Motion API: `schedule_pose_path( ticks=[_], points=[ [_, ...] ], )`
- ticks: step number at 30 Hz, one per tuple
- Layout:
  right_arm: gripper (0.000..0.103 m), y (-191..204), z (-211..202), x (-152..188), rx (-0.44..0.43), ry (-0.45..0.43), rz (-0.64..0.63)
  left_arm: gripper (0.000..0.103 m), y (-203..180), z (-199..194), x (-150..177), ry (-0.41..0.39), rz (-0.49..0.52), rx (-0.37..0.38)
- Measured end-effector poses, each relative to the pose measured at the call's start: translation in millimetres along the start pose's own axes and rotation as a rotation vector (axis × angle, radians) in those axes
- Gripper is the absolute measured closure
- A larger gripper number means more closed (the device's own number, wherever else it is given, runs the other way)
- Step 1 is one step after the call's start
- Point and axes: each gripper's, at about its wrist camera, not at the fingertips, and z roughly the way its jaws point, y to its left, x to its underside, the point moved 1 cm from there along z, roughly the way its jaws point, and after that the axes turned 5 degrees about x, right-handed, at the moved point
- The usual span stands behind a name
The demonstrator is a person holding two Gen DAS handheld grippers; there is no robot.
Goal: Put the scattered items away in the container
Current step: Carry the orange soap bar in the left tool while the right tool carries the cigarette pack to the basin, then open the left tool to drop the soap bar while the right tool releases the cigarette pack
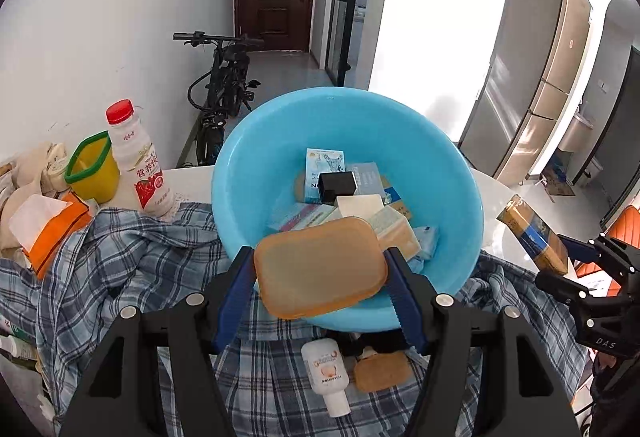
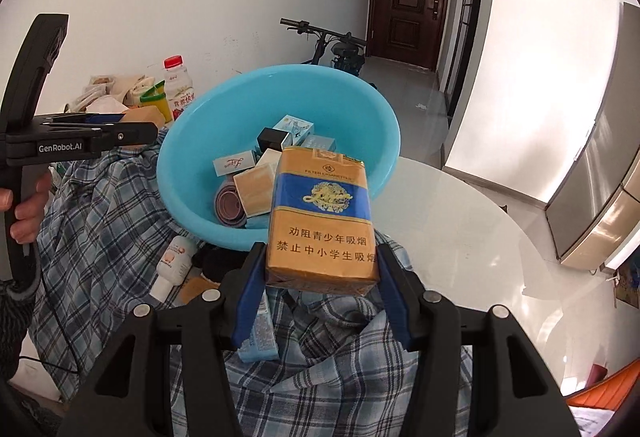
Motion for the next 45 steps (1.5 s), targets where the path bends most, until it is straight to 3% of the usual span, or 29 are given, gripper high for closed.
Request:
schedule_pose_path(
  ticks=[10,20,31,35,43,44,45],
  points=[
    [0.051,-8.6,45.0,-53.8,-0.043,0.011,0.030,0.036,20.3,57.2,-51.6,0.025,-0.035,-0.007],
    [0.051,-1.0,91.8,-82.5,-0.068,0.031,0.015,0.036,27.1,116.2,-83.5,0.078,0.020,-0.040],
    [0.051,-1.8,116.6,-82.9,-0.078,0.059,0.012,0.036,41.7,169.1,-73.1,0.211,0.005,-0.022],
    [0.051,-1.5,116.4,-80.8,-0.079,0.061,0.011,0.036,39.6,173.1,-69.6,0.229,0.019,-0.065],
    [0.051,-5.4,115.7,-81.8,-0.074,0.055,0.011,0.036,32.9,172.1,-70.7,0.233,0.038,-0.066],
    [0.051,-5.0,116.0,-82.7,-0.073,0.054,0.011,0.035,32.0,170.1,-72.0,0.224,0.040,-0.065],
    [0.051,-4.3,116.1,-84.4,-0.071,0.054,0.011,0.024,31.0,167.7,-73.1,0.213,0.044,-0.071]
  ],
)
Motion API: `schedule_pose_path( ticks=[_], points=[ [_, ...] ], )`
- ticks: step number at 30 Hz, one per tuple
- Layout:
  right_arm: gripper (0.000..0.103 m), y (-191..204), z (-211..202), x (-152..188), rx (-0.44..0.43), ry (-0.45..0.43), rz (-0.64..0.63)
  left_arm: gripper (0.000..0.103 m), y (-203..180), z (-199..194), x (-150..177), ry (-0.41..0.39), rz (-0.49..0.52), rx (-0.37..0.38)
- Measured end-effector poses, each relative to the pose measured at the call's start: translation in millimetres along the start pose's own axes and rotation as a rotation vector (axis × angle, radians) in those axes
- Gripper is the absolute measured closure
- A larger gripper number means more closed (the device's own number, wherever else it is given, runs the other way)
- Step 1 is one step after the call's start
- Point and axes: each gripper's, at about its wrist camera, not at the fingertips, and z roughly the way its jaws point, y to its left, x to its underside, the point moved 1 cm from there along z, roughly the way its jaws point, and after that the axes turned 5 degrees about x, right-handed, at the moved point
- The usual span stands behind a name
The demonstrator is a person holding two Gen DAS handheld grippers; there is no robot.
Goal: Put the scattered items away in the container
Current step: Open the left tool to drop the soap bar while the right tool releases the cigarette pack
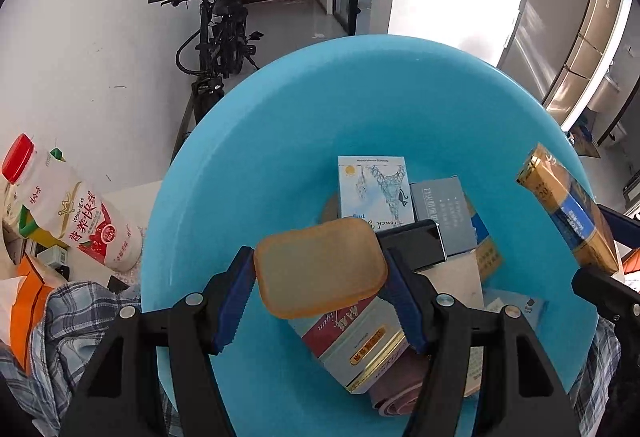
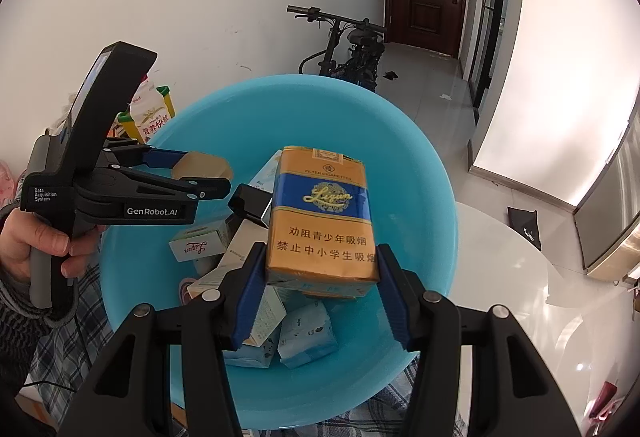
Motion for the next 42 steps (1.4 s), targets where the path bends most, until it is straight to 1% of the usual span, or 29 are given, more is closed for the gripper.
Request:
schedule_pose_path(
  ticks=[2,4,9,13,16,18,22,24,27,32,34,39,42],
  points=[
    [0.051,-0.7,-1.0,-0.9,0.002,-0.002,0.000,0.012,-0.6,-6.3,-1.4,-0.027,0.006,-0.015],
    [0.051,-2.0,-1.4,-2.3,0.004,-0.003,0.001,0.012,-1.4,-13.8,-2.5,-0.055,0.014,-0.028],
    [0.051,-2.6,-4.2,-5.1,0.007,-0.005,0.003,0.012,-3.1,-26.6,-3.2,-0.073,0.016,-0.038],
    [0.051,-1.1,-5.0,-12.0,-0.022,0.009,0.007,0.012,-8.2,-38.8,2.6,-0.099,0.043,-0.059],
    [0.051,-1.1,1.8,-24.8,-0.069,0.045,0.026,0.012,-10.7,-45.5,7.9,-0.112,0.070,-0.081],
    [0.051,-5.0,10.0,-35.6,-0.093,0.078,0.052,0.012,-13.2,-48.1,9.1,-0.113,0.075,-0.077],
    [0.051,-12.5,32.9,-51.6,-0.174,0.178,0.117,0.012,-16.4,-48.2,8.6,-0.120,0.080,-0.080],
    [0.051,-14.8,44.8,-56.2,-0.188,0.215,0.140,0.012,-16.7,-46.9,8.3,-0.116,0.084,-0.082],
    [0.051,-17.9,62.9,-61.0,-0.158,0.244,0.150,0.012,-17.8,-42.4,4.3,-0.113,0.086,-0.097],
    [0.051,-16.6,84.1,-63.5,-0.106,0.268,0.140,0.012,-18.5,-32.9,0.0,-0.094,0.082,-0.087],
    [0.051,-14.2,87.3,-65.4,-0.081,0.269,0.130,0.012,-19.4,-30.9,-0.7,-0.092,0.086,-0.086],
    [0.050,2.9,100.9,-68.0,-0.051,0.278,0.082,0.012,-19.6,-29.1,-1.6,-0.088,0.085,-0.075],
    [0.045,8.7,99.4,-66.5,-0.029,0.277,0.045,0.012,-19.2,-32.2,1.3,-0.091,0.091,-0.069]
  ],
)
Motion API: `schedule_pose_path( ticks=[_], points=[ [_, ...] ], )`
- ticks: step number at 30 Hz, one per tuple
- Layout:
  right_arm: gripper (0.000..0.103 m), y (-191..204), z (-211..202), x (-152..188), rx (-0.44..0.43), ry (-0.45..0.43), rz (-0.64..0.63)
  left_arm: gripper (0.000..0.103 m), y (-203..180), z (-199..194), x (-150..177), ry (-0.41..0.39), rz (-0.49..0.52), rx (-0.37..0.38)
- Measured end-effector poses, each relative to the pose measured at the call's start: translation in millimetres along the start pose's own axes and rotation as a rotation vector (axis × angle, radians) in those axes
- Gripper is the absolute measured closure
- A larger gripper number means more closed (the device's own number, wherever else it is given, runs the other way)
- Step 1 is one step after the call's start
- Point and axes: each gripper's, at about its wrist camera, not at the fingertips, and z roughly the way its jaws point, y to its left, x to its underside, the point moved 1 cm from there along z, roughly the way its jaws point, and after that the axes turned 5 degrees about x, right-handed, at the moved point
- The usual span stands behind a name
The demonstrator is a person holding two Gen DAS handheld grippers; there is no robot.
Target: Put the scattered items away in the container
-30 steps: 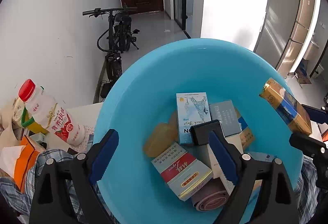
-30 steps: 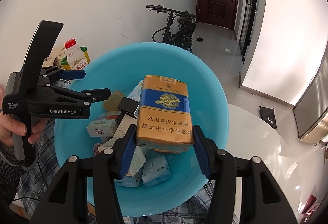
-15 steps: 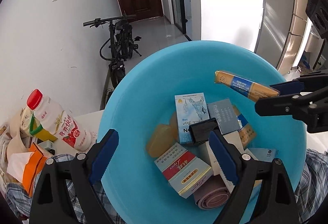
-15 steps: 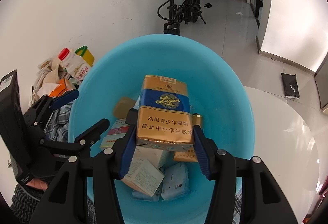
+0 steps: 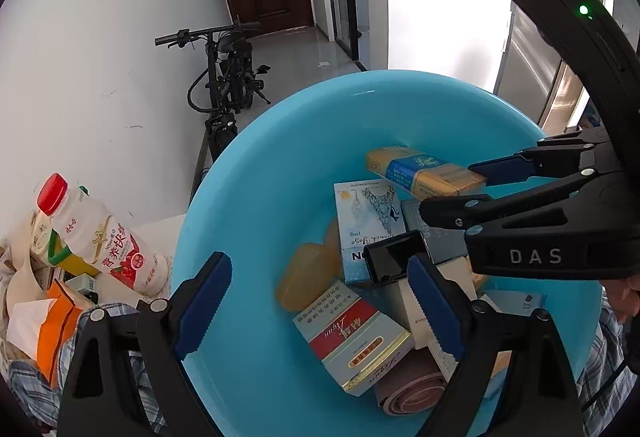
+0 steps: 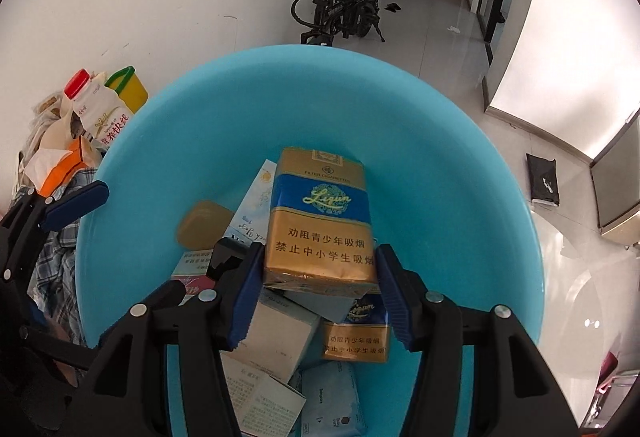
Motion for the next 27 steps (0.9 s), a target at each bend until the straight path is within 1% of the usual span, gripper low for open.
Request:
schedule_pose_path(
  ticks=[1,2,3,5,9,12,21,27],
  points=[
    [0.038,0.7,-2.4,1.3,0.016,-0.005,-0.016,0.012,0.2,-1.0,0.8,0.000,0.002,0.001],
    [0.033,0.0,-6.2,2.7,0.030,-0.016,-0.024,0.012,0.6,-2.3,1.8,-0.001,0.005,0.000],
    [0.032,-1.3,-11.0,4.4,0.045,-0.027,-0.025,0.012,1.0,-3.5,2.6,-0.003,0.006,-0.001],
    [0.032,-5.7,-20.3,8.5,0.054,-0.037,-0.020,0.012,2.0,-5.4,3.7,-0.006,0.001,0.000],
    [0.032,-10.5,-41.7,18.2,0.026,-0.053,0.003,0.012,2.0,-12.6,5.4,-0.010,-0.015,0.011],
    [0.032,-10.7,-57.9,25.7,0.030,-0.073,0.012,0.012,-0.5,-22.9,7.2,-0.020,-0.016,0.011],
    [0.032,3.2,-101.7,50.6,0.045,-0.127,0.019,0.012,-13.6,-70.1,22.8,-0.050,-0.014,0.028],
    [0.032,13.0,-139.3,77.8,0.057,-0.199,0.043,0.012,-22.5,-105.8,44.5,-0.068,-0.022,0.033]
  ],
)
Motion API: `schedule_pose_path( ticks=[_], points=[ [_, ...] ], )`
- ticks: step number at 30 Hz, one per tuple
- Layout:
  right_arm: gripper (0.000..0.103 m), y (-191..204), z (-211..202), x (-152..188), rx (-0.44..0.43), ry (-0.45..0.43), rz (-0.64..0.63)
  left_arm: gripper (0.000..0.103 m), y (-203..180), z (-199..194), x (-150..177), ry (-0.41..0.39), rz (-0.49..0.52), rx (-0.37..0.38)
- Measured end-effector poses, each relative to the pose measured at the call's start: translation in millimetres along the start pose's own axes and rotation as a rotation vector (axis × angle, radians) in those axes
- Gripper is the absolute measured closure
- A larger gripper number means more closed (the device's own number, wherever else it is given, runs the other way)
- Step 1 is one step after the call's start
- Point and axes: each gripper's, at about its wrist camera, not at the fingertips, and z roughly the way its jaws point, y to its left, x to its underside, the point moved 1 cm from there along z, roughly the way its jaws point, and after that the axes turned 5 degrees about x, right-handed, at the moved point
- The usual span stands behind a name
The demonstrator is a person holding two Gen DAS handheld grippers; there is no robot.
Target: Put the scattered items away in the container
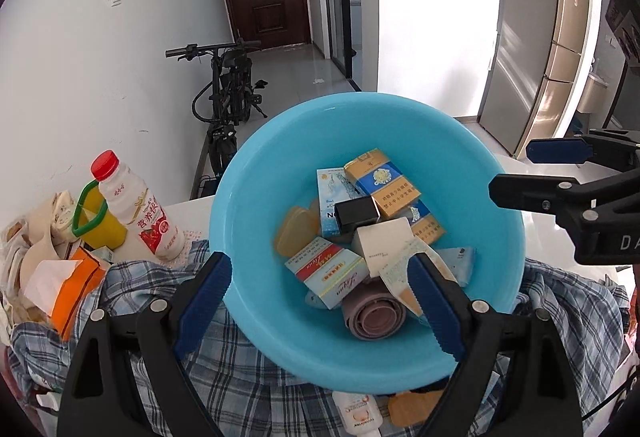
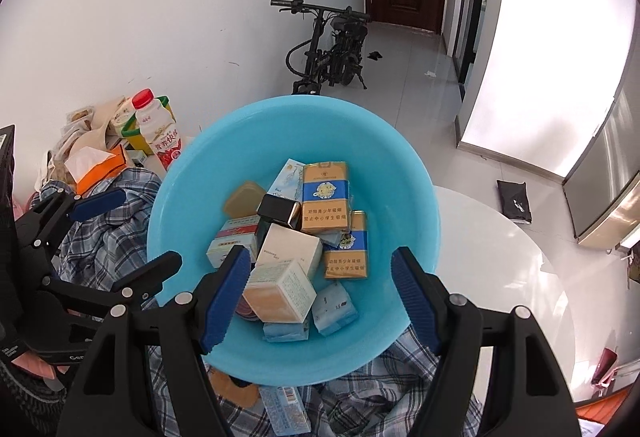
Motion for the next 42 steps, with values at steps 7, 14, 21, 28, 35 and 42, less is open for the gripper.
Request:
schedule_pose_path(
  ticks=[7,14,21,28,35,42],
  points=[
    [0.032,9.7,-37.7,34.5,-0.012,-0.043,0.007,0.012,-12.8,-45.1,28.8,-0.031,0.008,0.009],
    [0.032,24.7,-65.7,69.8,-0.036,-0.076,-0.012,0.012,-21.5,-81.3,57.0,-0.043,0.017,0.005],
    [0.032,36.4,-77.2,97.4,-0.056,-0.086,-0.004,0.012,-25.9,-104.8,87.6,-0.051,-0.010,0.035],
    [0.032,36.5,-93.7,122.2,-0.051,-0.125,0.018,0.012,-34.7,-136.0,114.0,-0.112,-0.016,0.062],
    [0.032,41.2,-109.8,154.0,0.016,-0.213,0.017,0.011,-46.6,-153.9,136.3,-0.163,0.030,0.017],
    [0.029,53.0,-121.3,186.1,0.086,-0.300,-0.019,0.011,-46.9,-151.9,151.5,-0.170,0.007,0.030]
  ],
)
